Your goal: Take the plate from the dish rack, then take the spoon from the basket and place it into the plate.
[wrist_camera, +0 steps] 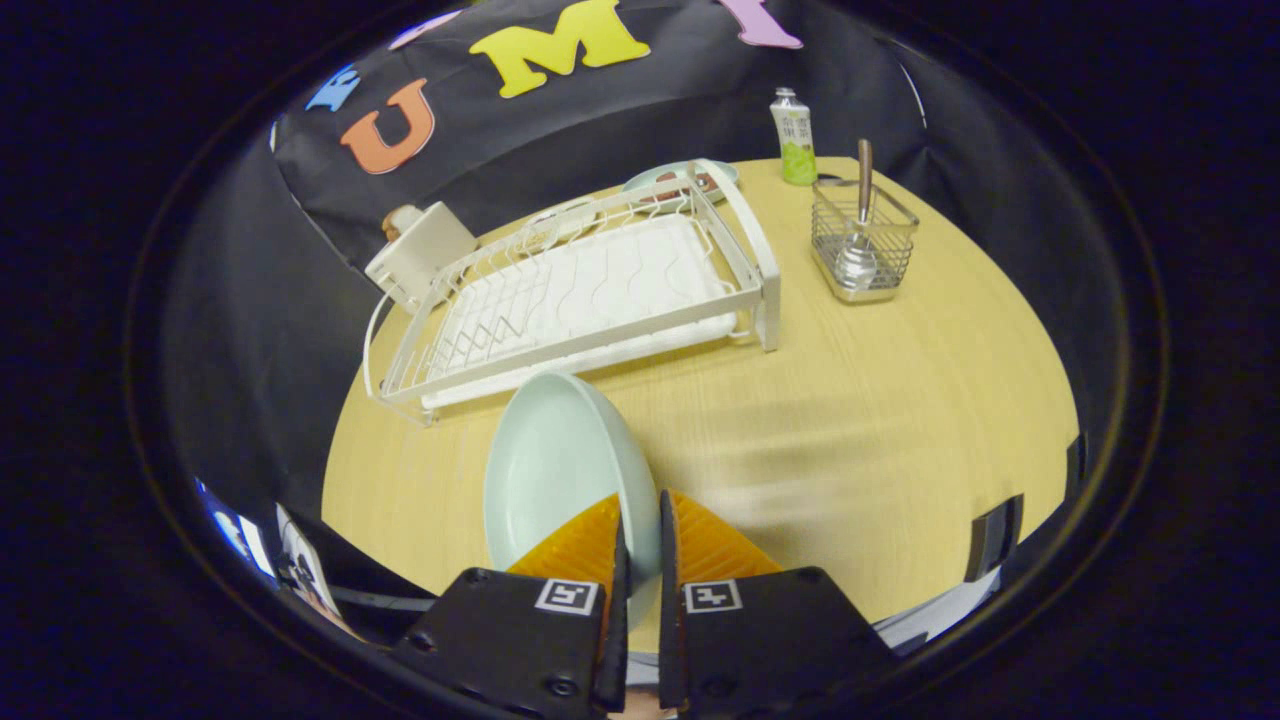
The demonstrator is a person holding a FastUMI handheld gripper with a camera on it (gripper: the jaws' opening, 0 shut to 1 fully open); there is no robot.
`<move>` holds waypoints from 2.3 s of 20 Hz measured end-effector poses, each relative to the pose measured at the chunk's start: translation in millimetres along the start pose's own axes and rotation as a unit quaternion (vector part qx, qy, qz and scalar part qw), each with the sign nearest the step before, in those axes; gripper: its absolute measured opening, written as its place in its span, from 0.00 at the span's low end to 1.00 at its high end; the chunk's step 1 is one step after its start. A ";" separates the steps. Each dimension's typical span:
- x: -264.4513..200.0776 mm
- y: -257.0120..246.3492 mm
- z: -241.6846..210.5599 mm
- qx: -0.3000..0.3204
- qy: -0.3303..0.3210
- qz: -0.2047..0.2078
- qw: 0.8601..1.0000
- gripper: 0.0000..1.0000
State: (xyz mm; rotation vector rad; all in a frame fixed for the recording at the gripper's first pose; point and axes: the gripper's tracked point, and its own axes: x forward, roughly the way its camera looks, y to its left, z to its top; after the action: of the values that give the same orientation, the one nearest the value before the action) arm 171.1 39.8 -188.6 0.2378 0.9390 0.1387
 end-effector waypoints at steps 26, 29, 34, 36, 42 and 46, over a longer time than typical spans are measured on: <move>-44.1 -99.5 104.7 -0.107 -0.286 -0.060 0.950 0.99; -48.1 -111.8 134.3 -0.139 -0.310 -0.078 0.937 0.99; -34.8 -127.1 193.3 -0.146 -0.322 -0.071 0.933 0.99; -35.4 -149.0 227.1 -0.132 -0.350 -0.096 0.923 1.00; 14.0 -183.4 291.1 -0.076 -0.323 -0.100 0.938 0.99; 31.9 -189.5 318.7 -0.039 -0.311 -0.078 0.946 0.81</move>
State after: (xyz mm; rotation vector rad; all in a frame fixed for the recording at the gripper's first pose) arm 451.1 -181.2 -82.4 0.1194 0.3190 -0.0473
